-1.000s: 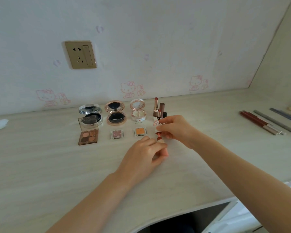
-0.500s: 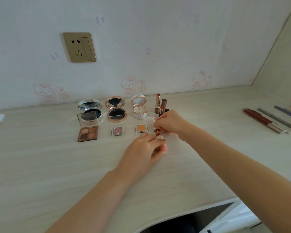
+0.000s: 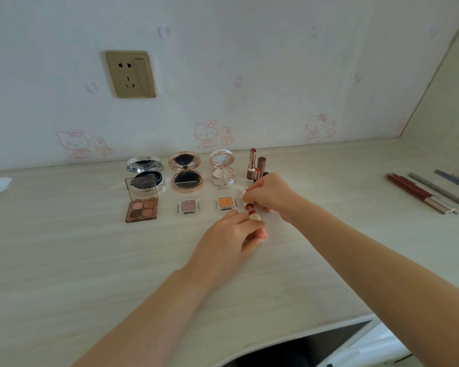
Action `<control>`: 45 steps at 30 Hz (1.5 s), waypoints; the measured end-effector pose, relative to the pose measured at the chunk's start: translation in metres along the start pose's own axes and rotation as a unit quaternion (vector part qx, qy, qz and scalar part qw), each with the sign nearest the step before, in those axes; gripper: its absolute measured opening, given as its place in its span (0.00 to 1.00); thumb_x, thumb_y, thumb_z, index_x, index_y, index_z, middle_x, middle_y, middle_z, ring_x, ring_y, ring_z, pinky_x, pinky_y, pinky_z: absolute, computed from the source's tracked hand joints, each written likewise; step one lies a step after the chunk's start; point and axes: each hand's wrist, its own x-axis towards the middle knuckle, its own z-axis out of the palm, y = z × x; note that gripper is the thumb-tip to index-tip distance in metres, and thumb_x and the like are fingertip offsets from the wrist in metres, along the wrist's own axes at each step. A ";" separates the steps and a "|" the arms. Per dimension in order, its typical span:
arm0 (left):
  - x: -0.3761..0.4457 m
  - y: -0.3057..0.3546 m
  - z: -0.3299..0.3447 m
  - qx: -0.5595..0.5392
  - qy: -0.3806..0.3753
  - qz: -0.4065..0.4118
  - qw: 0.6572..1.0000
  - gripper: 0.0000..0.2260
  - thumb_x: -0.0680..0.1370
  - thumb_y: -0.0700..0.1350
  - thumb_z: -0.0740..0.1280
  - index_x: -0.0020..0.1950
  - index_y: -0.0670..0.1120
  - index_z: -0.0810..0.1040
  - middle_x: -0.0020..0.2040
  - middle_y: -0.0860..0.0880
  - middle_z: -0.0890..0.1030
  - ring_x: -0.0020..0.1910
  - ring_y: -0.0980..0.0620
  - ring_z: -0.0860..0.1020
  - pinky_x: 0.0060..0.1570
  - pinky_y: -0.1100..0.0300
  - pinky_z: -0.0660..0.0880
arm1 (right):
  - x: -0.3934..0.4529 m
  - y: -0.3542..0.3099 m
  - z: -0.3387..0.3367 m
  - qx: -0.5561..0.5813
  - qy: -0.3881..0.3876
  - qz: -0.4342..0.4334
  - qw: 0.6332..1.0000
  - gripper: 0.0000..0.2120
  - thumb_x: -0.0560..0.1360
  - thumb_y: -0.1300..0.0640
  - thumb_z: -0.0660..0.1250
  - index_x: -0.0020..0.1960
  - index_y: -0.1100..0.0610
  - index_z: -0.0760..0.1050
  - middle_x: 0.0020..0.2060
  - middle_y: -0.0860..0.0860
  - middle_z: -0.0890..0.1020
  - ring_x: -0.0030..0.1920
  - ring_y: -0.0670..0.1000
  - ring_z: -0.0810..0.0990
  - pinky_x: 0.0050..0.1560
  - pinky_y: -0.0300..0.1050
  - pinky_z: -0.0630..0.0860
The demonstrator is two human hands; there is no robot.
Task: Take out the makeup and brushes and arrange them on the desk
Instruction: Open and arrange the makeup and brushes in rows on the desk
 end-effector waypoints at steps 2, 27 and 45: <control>0.000 -0.001 0.001 -0.006 -0.002 -0.002 1.000 0.05 0.78 0.46 0.66 0.51 0.48 0.81 0.42 0.52 0.78 0.46 0.53 0.72 0.46 0.54 0.74 | 0.002 0.001 0.001 -0.002 0.016 -0.009 1.000 0.09 0.70 0.61 0.70 0.48 0.63 0.82 0.36 0.54 0.79 0.34 0.50 0.73 0.33 0.41 0.70; 0.000 -0.001 0.001 0.012 0.007 -0.008 1.000 0.07 0.78 0.47 0.66 0.53 0.48 0.81 0.43 0.52 0.79 0.47 0.55 0.72 0.48 0.58 0.73 | -0.003 -0.002 -0.004 -0.102 -0.007 0.003 0.995 0.08 0.66 0.56 0.67 0.40 0.60 0.73 0.34 0.55 0.76 0.33 0.52 0.73 0.36 0.43 0.72; 0.000 0.000 0.002 0.011 0.021 0.004 1.000 0.05 0.77 0.44 0.68 0.50 0.48 0.82 0.40 0.54 0.77 0.44 0.58 0.69 0.46 0.58 0.73 | -0.009 -0.001 -0.003 -0.094 0.000 0.002 0.996 0.15 0.68 0.55 0.67 0.49 0.64 0.78 0.37 0.54 0.79 0.32 0.50 0.73 0.32 0.39 0.71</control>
